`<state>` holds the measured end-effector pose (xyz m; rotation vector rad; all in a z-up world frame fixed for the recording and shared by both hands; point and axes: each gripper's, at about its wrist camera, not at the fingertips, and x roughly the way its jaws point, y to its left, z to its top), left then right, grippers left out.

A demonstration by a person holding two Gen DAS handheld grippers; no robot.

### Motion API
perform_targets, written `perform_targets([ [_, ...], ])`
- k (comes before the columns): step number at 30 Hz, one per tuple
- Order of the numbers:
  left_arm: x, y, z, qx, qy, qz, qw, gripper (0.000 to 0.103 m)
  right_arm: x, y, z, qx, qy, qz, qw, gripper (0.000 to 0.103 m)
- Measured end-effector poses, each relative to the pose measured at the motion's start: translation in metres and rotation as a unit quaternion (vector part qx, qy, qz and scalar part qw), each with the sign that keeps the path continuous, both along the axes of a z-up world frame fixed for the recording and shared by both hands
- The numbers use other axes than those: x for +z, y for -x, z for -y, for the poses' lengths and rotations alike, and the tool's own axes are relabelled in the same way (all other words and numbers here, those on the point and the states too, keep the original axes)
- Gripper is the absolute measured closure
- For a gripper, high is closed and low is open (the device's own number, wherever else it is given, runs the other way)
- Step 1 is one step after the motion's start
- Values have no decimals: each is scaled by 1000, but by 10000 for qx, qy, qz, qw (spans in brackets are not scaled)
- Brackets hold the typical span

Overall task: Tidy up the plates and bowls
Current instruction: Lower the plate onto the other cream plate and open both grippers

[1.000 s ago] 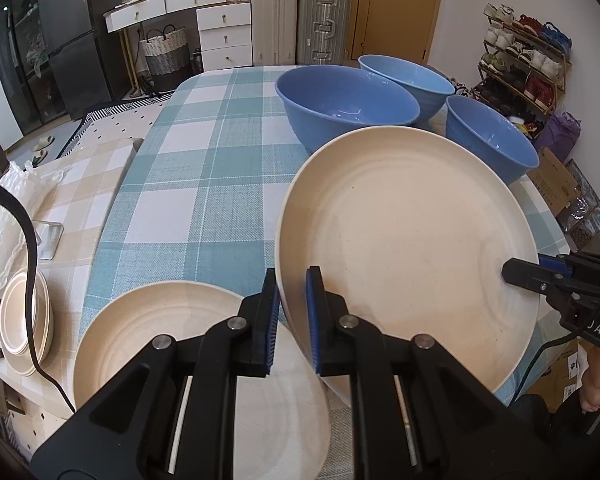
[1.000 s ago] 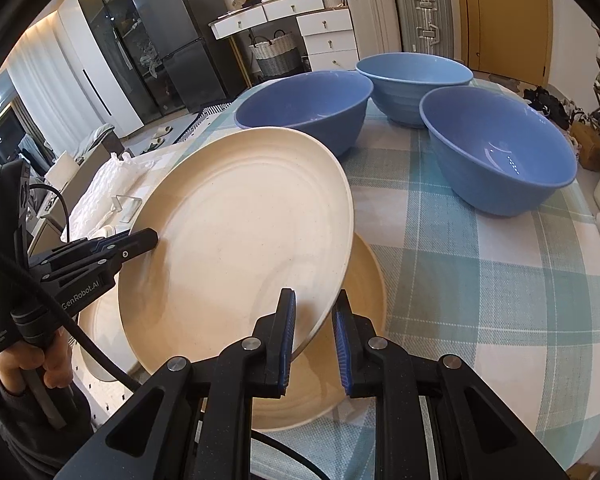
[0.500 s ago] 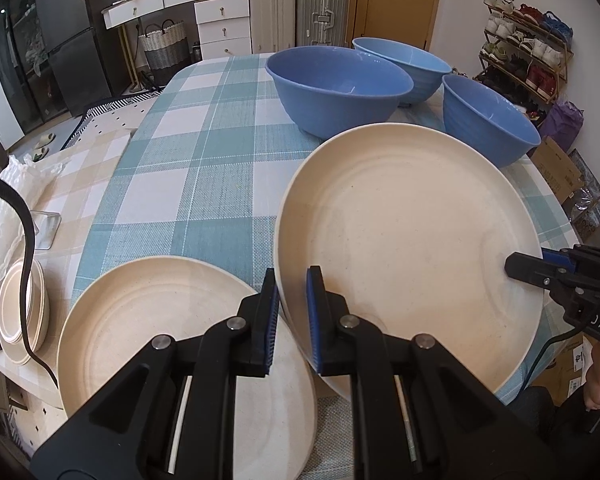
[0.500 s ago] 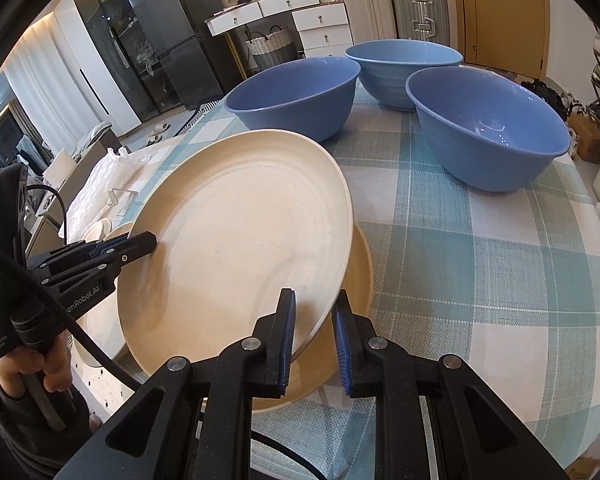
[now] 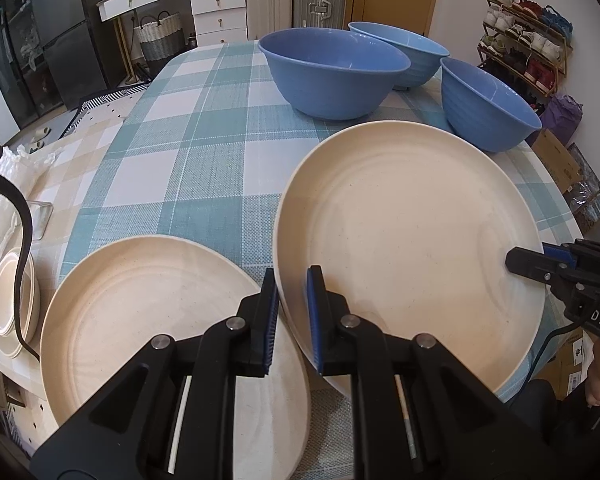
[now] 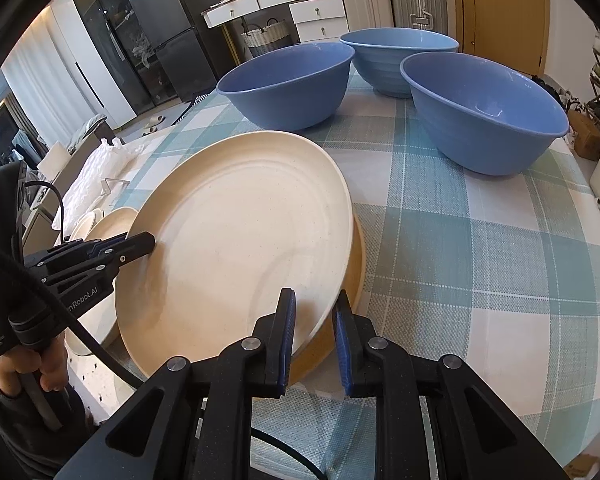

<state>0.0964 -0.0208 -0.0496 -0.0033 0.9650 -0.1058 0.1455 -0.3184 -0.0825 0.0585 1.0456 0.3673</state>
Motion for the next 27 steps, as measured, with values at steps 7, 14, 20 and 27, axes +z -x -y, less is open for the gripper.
perform_targets([
  [7, -1, -1, 1, 1, -14, 7, 10000, 92, -2, 2, -2, 3, 79, 38, 10000, 84],
  [14, -1, 0, -1, 12, 64, -14, 10000, 92, -3, 3, 0, -7, 38, 27, 10000, 83],
  [20, 0, 1, 1, -10, 30, 22, 10000, 92, 2, 5, 5, -83, 91, 138, 9998, 68],
  [27, 8, 4, -2, 53, 105, 132, 9998, 61, 7, 6, 11, -72, -30, 195, 9998, 60],
])
